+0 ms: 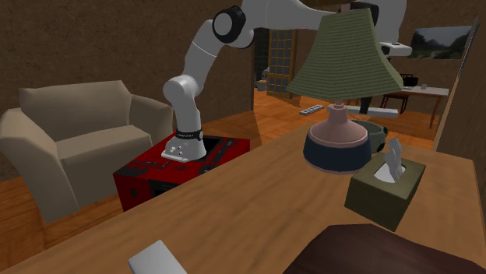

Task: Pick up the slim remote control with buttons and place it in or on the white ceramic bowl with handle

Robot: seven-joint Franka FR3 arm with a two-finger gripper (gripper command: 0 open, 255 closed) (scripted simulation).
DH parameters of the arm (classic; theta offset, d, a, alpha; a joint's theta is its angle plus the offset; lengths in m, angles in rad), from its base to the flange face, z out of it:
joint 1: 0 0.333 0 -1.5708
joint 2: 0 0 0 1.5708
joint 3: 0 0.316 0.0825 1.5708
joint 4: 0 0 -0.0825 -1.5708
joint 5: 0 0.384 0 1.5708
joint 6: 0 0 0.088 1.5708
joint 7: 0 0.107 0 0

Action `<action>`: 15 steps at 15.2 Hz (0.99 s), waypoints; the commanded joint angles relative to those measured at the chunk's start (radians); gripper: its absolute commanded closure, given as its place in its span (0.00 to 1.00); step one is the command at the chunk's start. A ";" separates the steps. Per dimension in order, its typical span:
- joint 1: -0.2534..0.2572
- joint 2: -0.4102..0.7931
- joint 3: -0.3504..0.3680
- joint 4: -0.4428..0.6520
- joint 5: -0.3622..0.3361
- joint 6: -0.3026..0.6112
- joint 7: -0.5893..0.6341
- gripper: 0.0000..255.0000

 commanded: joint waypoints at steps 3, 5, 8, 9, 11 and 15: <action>0.006 -0.002 0.001 -0.058 0.000 0.056 0.000 1.00; 0.008 -0.001 0.002 -0.086 0.001 0.086 -0.001 1.00; 0.008 -0.001 0.002 -0.086 0.001 0.086 -0.001 1.00; 0.008 -0.001 0.002 -0.086 0.001 0.086 -0.001 1.00; 0.008 -0.001 0.002 -0.086 0.001 0.086 -0.001 1.00; 0.009 -0.001 0.002 -0.087 0.001 0.086 -0.001 0.00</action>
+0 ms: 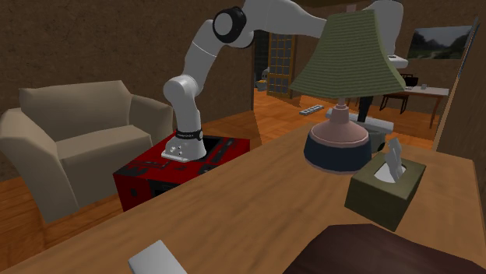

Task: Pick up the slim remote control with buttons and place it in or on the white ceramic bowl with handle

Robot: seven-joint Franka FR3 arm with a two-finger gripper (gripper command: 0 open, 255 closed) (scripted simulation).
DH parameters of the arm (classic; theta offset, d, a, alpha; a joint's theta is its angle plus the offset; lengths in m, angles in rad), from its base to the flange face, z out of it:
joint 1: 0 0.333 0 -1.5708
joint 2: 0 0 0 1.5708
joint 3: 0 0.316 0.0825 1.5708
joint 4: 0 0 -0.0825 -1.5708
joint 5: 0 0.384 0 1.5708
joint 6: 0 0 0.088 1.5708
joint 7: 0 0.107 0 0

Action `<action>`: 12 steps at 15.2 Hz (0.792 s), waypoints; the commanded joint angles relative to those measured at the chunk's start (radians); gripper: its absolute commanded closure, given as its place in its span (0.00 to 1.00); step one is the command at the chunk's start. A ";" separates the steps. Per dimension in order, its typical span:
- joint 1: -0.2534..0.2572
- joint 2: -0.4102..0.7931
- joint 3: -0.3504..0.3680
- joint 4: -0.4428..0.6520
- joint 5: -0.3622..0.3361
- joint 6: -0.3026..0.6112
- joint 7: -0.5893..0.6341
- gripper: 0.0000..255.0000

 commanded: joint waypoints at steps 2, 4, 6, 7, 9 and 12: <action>0.000 0.000 0.000 0.000 0.000 0.000 0.000 0.00; 0.000 0.001 0.000 0.000 0.000 0.000 0.000 0.00; -0.004 -0.002 -0.001 0.064 -0.002 -0.066 0.003 0.00; -0.007 0.000 -0.001 0.101 -0.002 -0.101 0.004 0.00; -0.010 0.003 -0.002 0.132 -0.002 -0.129 0.005 0.00; -0.010 0.003 -0.002 0.132 -0.002 -0.129 0.005 0.00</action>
